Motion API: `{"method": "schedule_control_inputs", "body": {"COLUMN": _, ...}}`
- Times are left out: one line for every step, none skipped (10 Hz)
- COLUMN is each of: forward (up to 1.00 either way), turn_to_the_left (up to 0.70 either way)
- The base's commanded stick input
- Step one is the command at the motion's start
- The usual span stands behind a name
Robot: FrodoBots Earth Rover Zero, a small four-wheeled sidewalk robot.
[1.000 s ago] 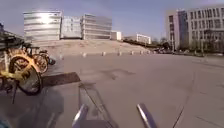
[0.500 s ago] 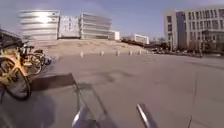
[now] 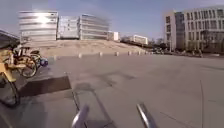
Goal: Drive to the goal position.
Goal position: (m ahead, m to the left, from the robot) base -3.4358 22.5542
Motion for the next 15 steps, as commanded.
{"method": "schedule_control_inputs", "body": {"forward": 0.45, "turn_to_the_left": -0.27}}
{"method": "schedule_control_inputs", "body": {"forward": 0.52, "turn_to_the_left": -0.24}}
{"method": "schedule_control_inputs", "body": {"forward": 0.70, "turn_to_the_left": -0.14}}
{"method": "schedule_control_inputs", "body": {"forward": 0.70, "turn_to_the_left": -0.14}}
{"method": "schedule_control_inputs", "body": {"forward": 0.70, "turn_to_the_left": -0.14}}
{"method": "schedule_control_inputs", "body": {"forward": 0.70, "turn_to_the_left": -0.14}}
{"method": "schedule_control_inputs", "body": {"forward": 0.70, "turn_to_the_left": -0.14}}
{"method": "schedule_control_inputs", "body": {"forward": 0.70, "turn_to_the_left": -0.14}}
{"method": "schedule_control_inputs", "body": {"forward": 0.70, "turn_to_the_left": -0.14}}
{"method": "schedule_control_inputs", "body": {"forward": 0.70, "turn_to_the_left": -0.14}}
{"method": "schedule_control_inputs", "body": {"forward": 0.70, "turn_to_the_left": -0.14}}
{"method": "schedule_control_inputs", "body": {"forward": 0.70, "turn_to_the_left": -0.14}}
{"method": "schedule_control_inputs", "body": {"forward": 0.70, "turn_to_the_left": -0.14}}
{"method": "schedule_control_inputs", "body": {"forward": 0.70, "turn_to_the_left": -0.14}}
{"method": "schedule_control_inputs", "body": {"forward": 0.70, "turn_to_the_left": -0.14}}
